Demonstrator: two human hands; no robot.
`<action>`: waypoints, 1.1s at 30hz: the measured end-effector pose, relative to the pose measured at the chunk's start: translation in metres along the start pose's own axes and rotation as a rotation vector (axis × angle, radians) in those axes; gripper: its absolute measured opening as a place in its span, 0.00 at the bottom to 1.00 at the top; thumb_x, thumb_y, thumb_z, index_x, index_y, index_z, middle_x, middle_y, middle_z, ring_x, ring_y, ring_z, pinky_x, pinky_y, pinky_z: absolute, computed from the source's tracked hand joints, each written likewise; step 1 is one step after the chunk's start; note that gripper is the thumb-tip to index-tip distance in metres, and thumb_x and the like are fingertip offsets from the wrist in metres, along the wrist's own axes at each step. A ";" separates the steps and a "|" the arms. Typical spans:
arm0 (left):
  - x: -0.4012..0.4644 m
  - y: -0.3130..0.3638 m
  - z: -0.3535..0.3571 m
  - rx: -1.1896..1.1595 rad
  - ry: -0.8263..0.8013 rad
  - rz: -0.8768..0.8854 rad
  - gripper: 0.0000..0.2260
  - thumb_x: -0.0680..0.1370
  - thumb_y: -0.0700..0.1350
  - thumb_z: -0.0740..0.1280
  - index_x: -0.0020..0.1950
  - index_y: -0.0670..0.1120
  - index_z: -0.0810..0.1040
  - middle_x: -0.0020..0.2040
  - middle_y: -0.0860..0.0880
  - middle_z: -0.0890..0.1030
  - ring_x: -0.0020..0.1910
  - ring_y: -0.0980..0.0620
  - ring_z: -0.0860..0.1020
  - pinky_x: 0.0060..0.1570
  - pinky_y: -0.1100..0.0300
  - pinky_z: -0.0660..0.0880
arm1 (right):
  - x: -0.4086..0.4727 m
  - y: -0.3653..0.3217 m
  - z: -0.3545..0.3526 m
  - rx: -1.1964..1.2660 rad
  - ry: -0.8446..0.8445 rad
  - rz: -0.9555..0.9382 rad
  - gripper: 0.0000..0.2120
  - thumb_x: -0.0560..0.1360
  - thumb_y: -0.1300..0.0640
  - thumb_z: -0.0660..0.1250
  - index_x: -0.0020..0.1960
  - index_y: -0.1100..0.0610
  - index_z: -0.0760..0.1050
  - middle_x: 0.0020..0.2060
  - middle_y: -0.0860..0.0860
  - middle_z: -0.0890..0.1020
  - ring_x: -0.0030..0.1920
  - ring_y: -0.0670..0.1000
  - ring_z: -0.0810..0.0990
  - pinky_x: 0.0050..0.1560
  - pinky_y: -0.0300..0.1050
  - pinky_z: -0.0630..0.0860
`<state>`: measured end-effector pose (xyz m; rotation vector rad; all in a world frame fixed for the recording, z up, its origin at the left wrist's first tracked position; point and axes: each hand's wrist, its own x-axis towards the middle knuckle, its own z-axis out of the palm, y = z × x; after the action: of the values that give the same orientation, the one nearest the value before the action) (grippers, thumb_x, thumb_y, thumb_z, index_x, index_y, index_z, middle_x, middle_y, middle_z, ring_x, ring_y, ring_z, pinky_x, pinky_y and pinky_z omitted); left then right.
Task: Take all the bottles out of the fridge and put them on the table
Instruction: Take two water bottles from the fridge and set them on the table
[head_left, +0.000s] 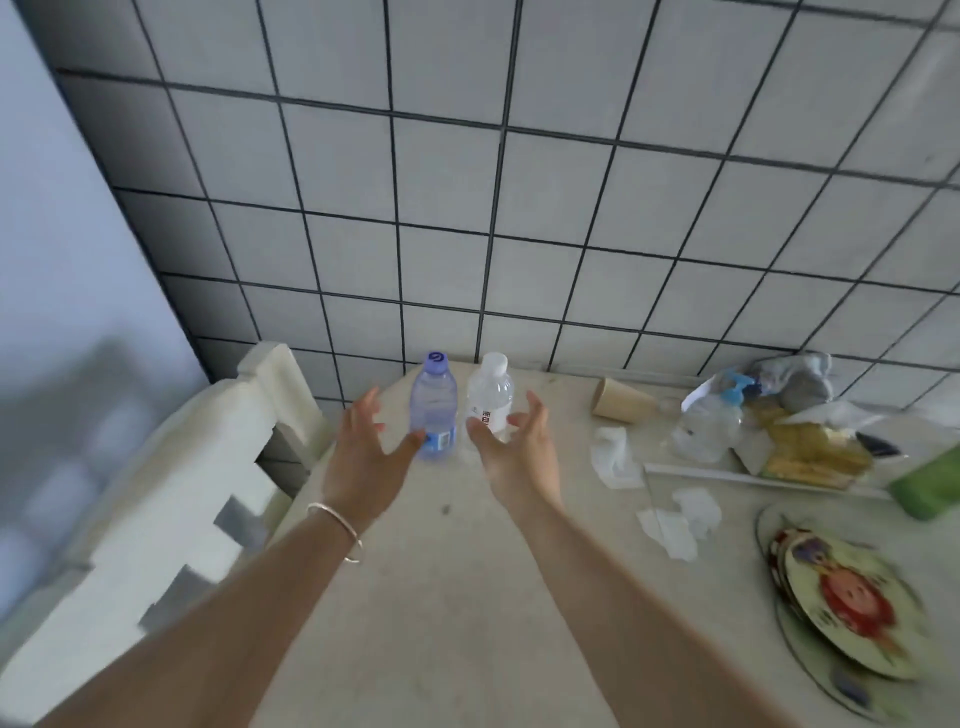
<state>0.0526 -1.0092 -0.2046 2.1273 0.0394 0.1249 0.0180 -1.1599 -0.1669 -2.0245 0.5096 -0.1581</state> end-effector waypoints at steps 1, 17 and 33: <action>-0.015 0.007 -0.008 0.026 0.012 0.012 0.32 0.74 0.47 0.70 0.74 0.45 0.60 0.67 0.45 0.69 0.60 0.48 0.75 0.56 0.56 0.71 | -0.017 -0.006 -0.006 -0.010 -0.020 -0.031 0.33 0.72 0.47 0.67 0.72 0.51 0.57 0.61 0.48 0.73 0.60 0.53 0.74 0.51 0.45 0.71; -0.349 0.054 -0.133 0.203 0.269 0.122 0.20 0.74 0.51 0.69 0.64 0.49 0.72 0.57 0.53 0.76 0.48 0.58 0.74 0.48 0.63 0.68 | -0.321 -0.001 -0.092 -0.137 -0.205 -0.435 0.33 0.73 0.40 0.63 0.73 0.50 0.57 0.68 0.48 0.68 0.68 0.49 0.64 0.68 0.46 0.62; -0.584 0.027 -0.241 0.007 0.361 0.138 0.12 0.73 0.50 0.70 0.53 0.60 0.73 0.48 0.59 0.81 0.43 0.63 0.79 0.46 0.60 0.79 | -0.586 0.004 -0.080 0.068 -0.205 -0.609 0.17 0.71 0.50 0.68 0.56 0.43 0.66 0.51 0.42 0.74 0.54 0.42 0.73 0.54 0.36 0.70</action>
<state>-0.5535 -0.8653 -0.0981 2.0895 0.1055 0.5897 -0.5372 -0.9815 -0.0712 -2.0441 -0.2498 -0.3244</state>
